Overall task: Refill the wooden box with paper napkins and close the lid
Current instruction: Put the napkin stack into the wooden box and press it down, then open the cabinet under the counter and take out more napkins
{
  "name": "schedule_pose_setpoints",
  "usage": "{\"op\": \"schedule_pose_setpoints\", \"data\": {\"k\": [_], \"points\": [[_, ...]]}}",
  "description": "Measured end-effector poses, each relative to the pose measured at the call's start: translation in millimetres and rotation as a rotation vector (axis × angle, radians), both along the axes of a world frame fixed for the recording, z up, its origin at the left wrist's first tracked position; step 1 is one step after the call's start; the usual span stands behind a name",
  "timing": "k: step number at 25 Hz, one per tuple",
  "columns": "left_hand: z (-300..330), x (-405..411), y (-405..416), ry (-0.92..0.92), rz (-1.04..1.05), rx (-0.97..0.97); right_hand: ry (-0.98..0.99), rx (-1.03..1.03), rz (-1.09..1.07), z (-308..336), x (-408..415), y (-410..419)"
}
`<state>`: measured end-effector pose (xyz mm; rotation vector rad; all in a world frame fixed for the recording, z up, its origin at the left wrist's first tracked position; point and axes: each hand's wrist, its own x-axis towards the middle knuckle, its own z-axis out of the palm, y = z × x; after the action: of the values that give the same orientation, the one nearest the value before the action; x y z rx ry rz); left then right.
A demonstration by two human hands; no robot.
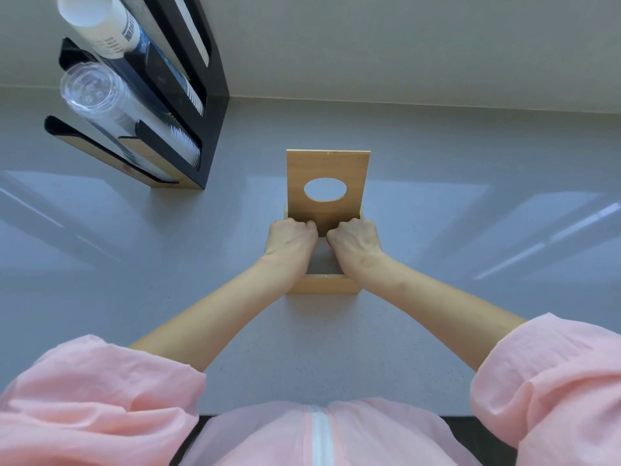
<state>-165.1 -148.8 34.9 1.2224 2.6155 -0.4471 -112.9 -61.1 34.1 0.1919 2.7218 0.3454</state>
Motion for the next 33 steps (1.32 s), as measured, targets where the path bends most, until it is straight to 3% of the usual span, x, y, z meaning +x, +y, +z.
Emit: {"op": "schedule_pose_setpoints", "data": {"k": [4,7,9,13,16,18,28,33], "points": [[5,-1,-9,-0.006,-0.038,0.115,0.034,-0.130,-0.071,7,5,5],[8,2,-17,0.024,-0.164,0.194,0.136,-0.180,0.018,19,13,7],[7,5,-20,-0.011,-0.232,0.111,0.113,-0.160,0.066,19,17,10],[9,2,-16,-0.057,-0.263,-0.174,-0.152,-0.061,0.035,9,17,11],[8,-1,-8,-0.097,-0.271,-0.350,-0.221,-0.077,-0.011,5,9,11],[9,-2,-6,-0.127,-0.262,-0.369,-0.209,-0.097,-0.022,4,8,11],[1,12,-38,-0.348,-0.116,0.481,0.359,-0.479,-0.149,2,47,6],[3,37,-59,-0.319,0.023,0.723,0.461,-0.532,-0.194,5,80,8]]}}
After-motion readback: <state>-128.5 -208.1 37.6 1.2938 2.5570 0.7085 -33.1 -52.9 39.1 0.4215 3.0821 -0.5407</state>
